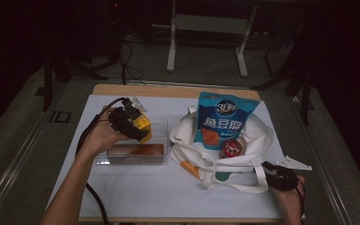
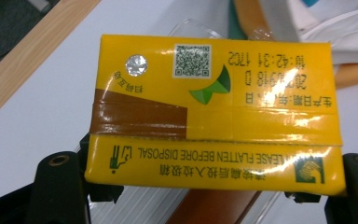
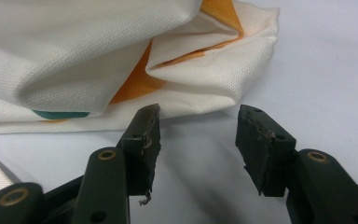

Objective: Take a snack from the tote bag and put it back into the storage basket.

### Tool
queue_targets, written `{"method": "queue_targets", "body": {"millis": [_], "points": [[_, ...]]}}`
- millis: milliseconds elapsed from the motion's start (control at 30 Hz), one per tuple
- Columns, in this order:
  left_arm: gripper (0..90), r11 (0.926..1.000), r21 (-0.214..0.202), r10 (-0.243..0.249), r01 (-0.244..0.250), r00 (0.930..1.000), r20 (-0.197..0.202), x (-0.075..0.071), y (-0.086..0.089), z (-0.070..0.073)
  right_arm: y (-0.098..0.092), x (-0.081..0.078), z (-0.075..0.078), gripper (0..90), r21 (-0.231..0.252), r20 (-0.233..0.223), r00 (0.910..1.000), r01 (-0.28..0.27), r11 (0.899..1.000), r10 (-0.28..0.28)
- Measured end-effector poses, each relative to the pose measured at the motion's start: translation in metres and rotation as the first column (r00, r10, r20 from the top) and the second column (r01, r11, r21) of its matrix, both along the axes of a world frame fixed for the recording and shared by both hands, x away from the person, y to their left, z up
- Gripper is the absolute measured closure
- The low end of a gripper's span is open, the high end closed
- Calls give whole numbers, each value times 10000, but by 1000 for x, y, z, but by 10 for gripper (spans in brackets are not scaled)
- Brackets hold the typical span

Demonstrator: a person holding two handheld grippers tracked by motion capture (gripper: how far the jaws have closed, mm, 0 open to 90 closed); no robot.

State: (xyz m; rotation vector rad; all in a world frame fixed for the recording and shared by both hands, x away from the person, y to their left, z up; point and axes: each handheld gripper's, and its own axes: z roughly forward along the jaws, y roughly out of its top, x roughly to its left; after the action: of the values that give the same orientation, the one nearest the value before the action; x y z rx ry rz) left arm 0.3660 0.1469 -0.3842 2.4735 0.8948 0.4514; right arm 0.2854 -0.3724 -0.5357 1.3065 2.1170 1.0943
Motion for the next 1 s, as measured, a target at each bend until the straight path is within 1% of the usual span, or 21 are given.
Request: {"method": "queue_targets", "body": {"millis": [67, 167, 233, 300, 433, 600, 667, 900, 933, 967, 1000], "points": [[284, 9998, 31, 182, -182, 9998, -9, 2, 4, -3, 0, 0, 0, 495, 10, -1, 10000, 2, 10000, -2], [284, 9996, -25, 284, -284, 9996, -83, 3, 7, -6, 0, 0, 0, 495, 26, -6, 10000, 4, 10000, -4], [284, 9992, 73, 405, -404, 9991, -105, 4, 9, -9, 0, 0, 0, 495, 13, -5, 10000, 3, 10000, -3], [284, 9982, 154, 583, -580, 9982, -172, 6, 13, -12, 0, 0, 0, 495, 15, -3, 10000, 8, 10000, -8], [284, 9952, 137, 969, -966, 9951, -182, 9, 23, -15, 0, 0, 0, 495, 21, -1, 10000, 15, 10000, -15], [284, 9896, 27, 1436, -1436, 9894, -225, 11, 35, -17, 0, 0, 0, 495, 14, 12, 10000, 19, 10000, -19], [284, 9879, 118, 1549, -1547, 9877, -198, 11, 38, -17, 0, 0, 0, 495, 17, 8, 10000, 20, 10000, -20], [284, 9784, 164, 2062, -2058, 9781, -272, 13, 49, -22, 0, 0, 0, 495, 15, 26, 10000, 18, 10000, -19], [284, 9784, 164, 2062, -2058, 9781, -272, 13, 49, -22, 0, 0, 0, 495, 15, 26, 10000, 18, 10000, -19], [284, 9741, 180, 2256, -2252, 9738, -278, 13, 52, -23, 0, 0, 0, 495, 18, 19, 10000, 24, 10000, -24], [284, 9730, 164, 2308, -2304, 9726, -276, 13, 53, -23, 0, 0, 0, 495, 20, 18, 10000, 27, 10000, -27]]}}
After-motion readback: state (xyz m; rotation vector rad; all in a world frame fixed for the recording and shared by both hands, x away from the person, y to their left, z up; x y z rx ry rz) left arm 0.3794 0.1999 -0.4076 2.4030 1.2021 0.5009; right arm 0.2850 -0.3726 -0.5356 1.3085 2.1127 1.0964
